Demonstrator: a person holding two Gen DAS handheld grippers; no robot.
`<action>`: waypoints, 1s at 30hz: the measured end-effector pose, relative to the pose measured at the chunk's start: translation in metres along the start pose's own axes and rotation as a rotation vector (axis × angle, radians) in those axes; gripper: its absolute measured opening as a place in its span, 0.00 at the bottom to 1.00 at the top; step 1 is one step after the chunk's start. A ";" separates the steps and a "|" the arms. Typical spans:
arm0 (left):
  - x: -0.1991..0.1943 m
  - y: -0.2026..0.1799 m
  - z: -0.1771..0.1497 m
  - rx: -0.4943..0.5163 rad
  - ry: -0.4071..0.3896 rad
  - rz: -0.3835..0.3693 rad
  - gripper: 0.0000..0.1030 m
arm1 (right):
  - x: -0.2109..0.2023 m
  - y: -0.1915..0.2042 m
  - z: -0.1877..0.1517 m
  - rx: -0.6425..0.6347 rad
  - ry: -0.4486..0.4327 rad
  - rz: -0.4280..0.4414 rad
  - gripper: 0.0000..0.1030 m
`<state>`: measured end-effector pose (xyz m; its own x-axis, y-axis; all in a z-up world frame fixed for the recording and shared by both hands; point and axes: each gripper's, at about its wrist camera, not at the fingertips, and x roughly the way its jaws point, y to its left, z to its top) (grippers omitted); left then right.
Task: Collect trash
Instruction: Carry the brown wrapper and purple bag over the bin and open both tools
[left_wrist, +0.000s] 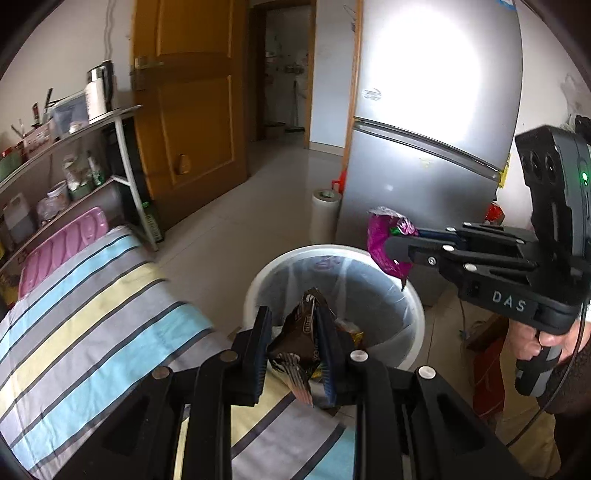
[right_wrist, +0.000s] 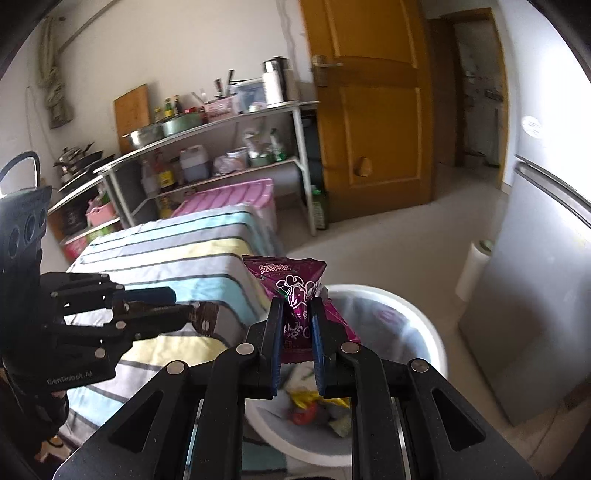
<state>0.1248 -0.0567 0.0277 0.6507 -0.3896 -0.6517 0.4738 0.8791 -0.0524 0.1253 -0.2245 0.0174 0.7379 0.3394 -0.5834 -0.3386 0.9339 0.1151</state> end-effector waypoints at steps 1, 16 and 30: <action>0.005 -0.005 0.002 0.005 0.006 -0.010 0.25 | -0.002 -0.005 -0.001 0.006 0.002 -0.009 0.14; 0.086 -0.040 0.011 0.008 0.148 -0.002 0.25 | 0.032 -0.056 -0.044 0.075 0.161 -0.124 0.14; 0.106 -0.038 0.006 -0.015 0.204 0.029 0.27 | 0.058 -0.063 -0.058 0.076 0.244 -0.188 0.19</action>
<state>0.1793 -0.1327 -0.0352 0.5297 -0.3015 -0.7928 0.4462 0.8939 -0.0418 0.1557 -0.2704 -0.0701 0.6187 0.1320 -0.7745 -0.1582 0.9865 0.0418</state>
